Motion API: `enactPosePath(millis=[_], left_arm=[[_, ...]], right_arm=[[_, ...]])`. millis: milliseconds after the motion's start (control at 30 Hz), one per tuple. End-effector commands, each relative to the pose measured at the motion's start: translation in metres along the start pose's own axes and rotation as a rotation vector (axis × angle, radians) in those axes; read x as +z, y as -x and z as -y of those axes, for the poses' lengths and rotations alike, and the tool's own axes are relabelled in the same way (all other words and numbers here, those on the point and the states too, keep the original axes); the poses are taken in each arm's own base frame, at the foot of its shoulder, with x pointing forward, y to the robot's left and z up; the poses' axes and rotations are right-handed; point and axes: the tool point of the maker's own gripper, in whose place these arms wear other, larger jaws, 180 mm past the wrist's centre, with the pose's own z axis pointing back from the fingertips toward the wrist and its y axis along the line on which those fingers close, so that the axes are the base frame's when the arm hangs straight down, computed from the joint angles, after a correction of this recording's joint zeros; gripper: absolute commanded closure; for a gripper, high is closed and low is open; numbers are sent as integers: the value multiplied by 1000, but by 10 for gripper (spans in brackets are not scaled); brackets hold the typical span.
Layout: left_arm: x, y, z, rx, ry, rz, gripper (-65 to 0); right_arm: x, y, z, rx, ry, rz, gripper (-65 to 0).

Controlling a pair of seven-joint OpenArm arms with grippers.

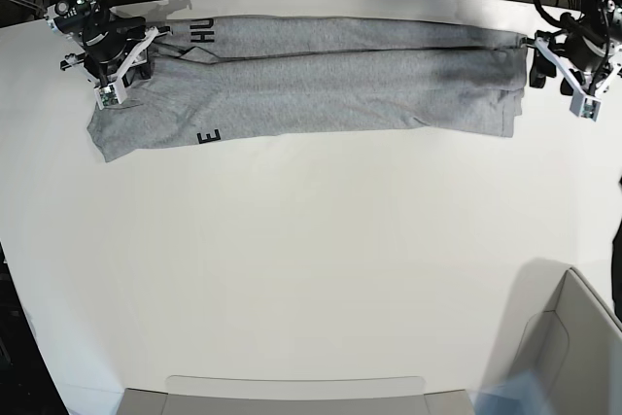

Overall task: Fold the T-shirt properly
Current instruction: 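Release the strip ends and open both grippers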

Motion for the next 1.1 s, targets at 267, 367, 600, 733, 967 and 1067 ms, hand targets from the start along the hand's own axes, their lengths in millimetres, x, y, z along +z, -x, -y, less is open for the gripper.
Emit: enactPosePath(millis=[267,367,600,733,967,1067], left_arm=[[-15,-9,7,28,45,-11,-352],[-29,14,0,91,65,-72,-352],[-38,16,0,122,81,-81,-352],[-41,14,5,116,96,-65,-352],[-71,50,16,206,164,-129,-352],[-78,61,14,214,175,-155,-352]], right_arm=[[-3,-1,3,-1,-6,12,-194],[-3,1,3,-2,-8,7,-194],[-3,0,3,-2,-6,7,-194],[-3,0,3,-1,-6,9,-194],[-3,0,4,0,-5,4,-194],[-3,2,4,-1,-5,1,-194]])
